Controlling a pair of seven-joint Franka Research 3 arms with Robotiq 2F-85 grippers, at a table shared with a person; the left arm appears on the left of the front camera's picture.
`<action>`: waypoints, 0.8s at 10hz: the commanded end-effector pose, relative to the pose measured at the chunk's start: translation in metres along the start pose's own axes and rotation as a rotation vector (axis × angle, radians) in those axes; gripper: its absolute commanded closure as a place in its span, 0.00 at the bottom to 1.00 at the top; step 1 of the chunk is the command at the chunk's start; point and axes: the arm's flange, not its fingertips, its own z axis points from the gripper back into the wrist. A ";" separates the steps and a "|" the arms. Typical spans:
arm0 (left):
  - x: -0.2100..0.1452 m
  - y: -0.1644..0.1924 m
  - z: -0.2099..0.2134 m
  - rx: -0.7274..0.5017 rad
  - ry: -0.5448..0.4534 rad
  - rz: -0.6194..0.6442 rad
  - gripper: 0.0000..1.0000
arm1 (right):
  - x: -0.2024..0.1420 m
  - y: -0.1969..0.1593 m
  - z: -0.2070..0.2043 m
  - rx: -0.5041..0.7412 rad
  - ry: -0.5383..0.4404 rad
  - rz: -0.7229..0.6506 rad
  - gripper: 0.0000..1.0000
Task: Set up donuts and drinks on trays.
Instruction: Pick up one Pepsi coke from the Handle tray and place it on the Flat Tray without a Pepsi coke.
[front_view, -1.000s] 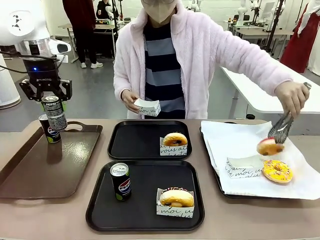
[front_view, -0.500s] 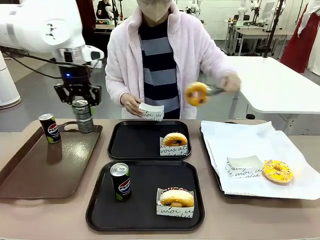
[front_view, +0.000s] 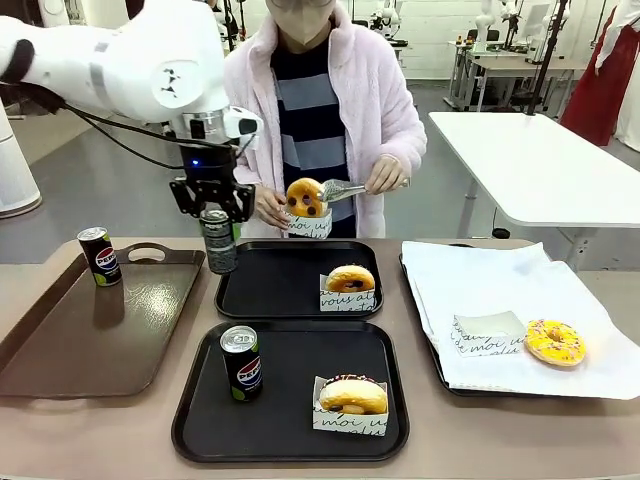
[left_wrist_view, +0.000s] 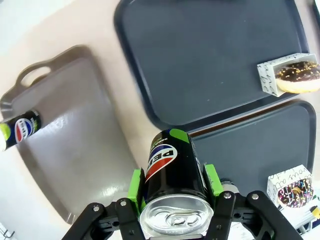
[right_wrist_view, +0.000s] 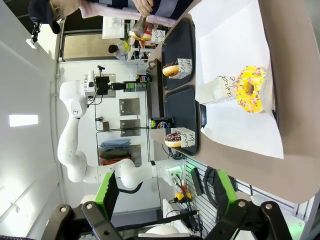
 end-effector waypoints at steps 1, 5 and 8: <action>0.015 -0.008 -0.007 -0.002 -0.017 -0.035 0.42 | -0.001 0.000 0.001 0.012 0.002 0.006 0.00; 0.012 0.001 -0.011 -0.030 0.024 -0.077 0.42 | -0.001 0.000 0.001 0.012 0.002 0.006 0.00; -0.062 0.077 0.042 -0.092 0.118 -0.193 0.42 | -0.001 0.000 0.001 0.012 0.002 0.006 0.00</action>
